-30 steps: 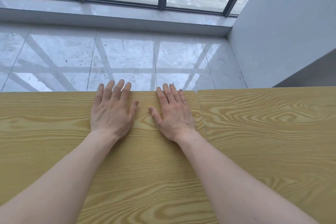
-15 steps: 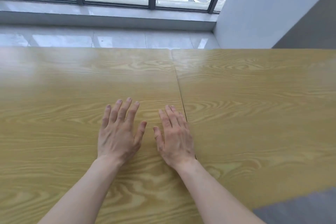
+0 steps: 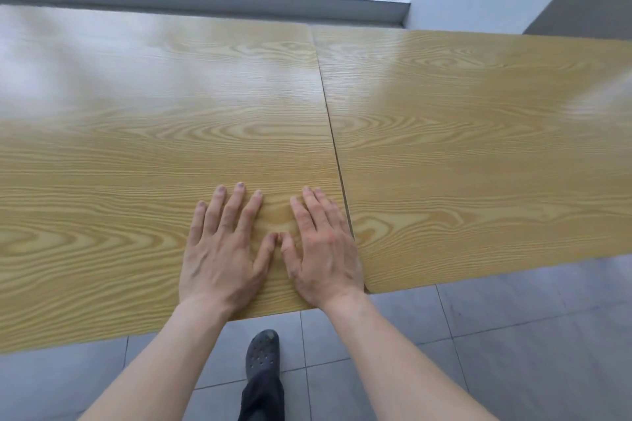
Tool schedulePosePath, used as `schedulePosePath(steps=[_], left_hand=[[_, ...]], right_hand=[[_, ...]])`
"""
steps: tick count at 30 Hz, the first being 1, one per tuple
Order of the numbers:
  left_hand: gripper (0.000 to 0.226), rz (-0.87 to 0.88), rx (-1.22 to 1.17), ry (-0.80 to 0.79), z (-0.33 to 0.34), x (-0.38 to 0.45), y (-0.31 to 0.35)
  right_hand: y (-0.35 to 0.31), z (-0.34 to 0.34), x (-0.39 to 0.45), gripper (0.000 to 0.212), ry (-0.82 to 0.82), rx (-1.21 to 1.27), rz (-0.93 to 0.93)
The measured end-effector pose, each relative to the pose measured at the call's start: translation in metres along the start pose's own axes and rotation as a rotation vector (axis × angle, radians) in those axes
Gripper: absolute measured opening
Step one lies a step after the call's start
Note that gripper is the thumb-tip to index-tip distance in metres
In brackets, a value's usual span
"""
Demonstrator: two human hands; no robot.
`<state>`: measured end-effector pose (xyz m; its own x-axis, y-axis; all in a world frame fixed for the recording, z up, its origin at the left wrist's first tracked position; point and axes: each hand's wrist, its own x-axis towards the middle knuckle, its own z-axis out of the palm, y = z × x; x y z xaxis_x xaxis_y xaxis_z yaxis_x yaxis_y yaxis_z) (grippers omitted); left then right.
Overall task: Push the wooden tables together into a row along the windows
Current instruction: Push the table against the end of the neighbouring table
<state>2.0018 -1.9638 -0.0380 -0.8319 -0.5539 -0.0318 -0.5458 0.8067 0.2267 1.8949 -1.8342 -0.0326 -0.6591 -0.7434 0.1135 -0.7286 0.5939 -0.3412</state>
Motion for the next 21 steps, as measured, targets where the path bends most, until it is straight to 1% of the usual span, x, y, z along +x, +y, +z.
schedulePosePath(steps=[14, 21], left_hand=[[0.071, -0.017, 0.025, 0.026, 0.003, 0.003, 0.012], [0.071, -0.024, 0.031, 0.009, 0.001, 0.003, 0.013]], right_hand=[[0.016, -0.004, 0.005, 0.056, -0.011, 0.033, -0.025], [0.014, -0.005, 0.004, 0.056, -0.009, 0.04, -0.016]])
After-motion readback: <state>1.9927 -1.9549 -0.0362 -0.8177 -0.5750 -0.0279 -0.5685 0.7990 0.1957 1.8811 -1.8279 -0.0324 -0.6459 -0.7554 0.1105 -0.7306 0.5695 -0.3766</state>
